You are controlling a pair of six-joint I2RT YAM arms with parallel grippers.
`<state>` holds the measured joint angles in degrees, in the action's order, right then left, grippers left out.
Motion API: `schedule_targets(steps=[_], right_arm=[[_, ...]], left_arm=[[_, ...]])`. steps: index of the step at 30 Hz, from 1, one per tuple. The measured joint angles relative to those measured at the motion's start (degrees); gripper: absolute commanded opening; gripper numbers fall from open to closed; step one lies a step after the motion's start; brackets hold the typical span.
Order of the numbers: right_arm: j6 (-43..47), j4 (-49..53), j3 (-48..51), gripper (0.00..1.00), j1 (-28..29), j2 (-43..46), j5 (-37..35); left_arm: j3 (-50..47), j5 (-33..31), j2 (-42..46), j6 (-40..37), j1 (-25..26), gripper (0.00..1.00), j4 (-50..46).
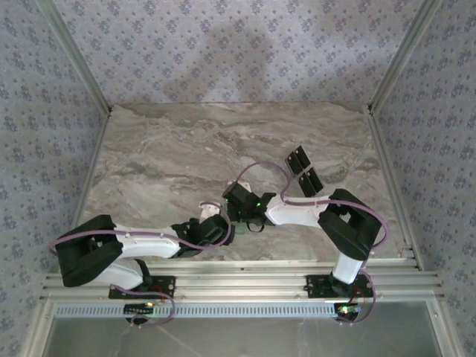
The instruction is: Put the credit cards into the card holder
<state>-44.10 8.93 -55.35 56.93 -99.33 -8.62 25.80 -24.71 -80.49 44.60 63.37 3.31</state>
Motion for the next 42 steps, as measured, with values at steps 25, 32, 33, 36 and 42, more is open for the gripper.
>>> schedule_targets(steps=[25, 32, 33, 36, 42], right_arm=[[-6.8, -7.7, 7.0, 0.00, 2.6, 3.2, -5.5], [-10.8, -11.1, 9.0, 0.00, 4.3, 3.2, -9.0], [-11.6, -11.9, 9.5, 0.00, 4.6, 3.2, -9.6], [-13.9, -14.3, 11.0, 0.00, 5.6, 3.3, -11.5], [-18.2, -17.2, 13.2, 0.00, 7.3, 3.3, -14.9]], left_arm=[[0.0, 0.0, -0.3, -0.9, 0.1, 0.97, -0.1], [-0.1, -0.1, -0.3, -1.7, 0.2, 0.97, -0.1], [-0.2, -0.1, -0.3, -1.9, 0.2, 0.97, -0.1], [-0.3, -0.2, -0.3, -2.4, 0.4, 0.96, -0.1], [-0.5, -0.4, -0.2, -3.5, 0.6, 0.97, -0.1]])
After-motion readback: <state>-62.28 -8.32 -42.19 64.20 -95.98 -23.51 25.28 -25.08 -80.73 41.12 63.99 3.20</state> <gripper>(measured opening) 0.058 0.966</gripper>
